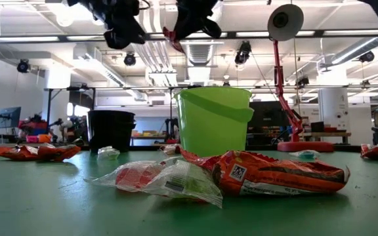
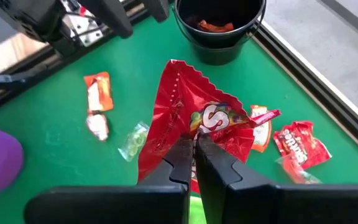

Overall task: Sort candy
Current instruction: Put the red candy into the violet bucket

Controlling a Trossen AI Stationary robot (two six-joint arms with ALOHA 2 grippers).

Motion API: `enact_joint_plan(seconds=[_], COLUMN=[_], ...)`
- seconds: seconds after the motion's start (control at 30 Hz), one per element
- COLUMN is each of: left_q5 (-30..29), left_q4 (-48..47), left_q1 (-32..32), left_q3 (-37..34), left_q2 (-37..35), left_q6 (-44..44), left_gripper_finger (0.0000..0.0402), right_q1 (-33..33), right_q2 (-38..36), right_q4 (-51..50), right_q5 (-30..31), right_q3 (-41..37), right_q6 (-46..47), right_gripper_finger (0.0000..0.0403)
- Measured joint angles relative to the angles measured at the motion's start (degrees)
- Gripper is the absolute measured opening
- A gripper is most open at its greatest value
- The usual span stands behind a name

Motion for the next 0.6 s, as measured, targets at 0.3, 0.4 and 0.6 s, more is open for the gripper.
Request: enact_joint_plan(seconds=[0.3,0.4,0.6], left_q5=[8.6,8.2,8.1], left_q4=[2.7,4.1,7.8], left_q1=[0.2,0.3,0.3], left_q3=[1.2,1.9,2.0], left_q2=[0.0,0.0,0.2], left_q6=[-6.9,-11.7,-22.5], left_gripper_finger=[0.0136,0.0152,0.0166], right_q1=[0.0,0.0,-0.3], right_q2=[2.4,2.9,3.7], right_q4=[-1.4,-1.5,-1.4], right_q5=[0.1,0.2,0.2], right_q3=[4.8,5.6,6.5], right_q6=[-1.8,-2.3,-2.5], right_gripper_finger=[0.0008,0.0008,0.0008])
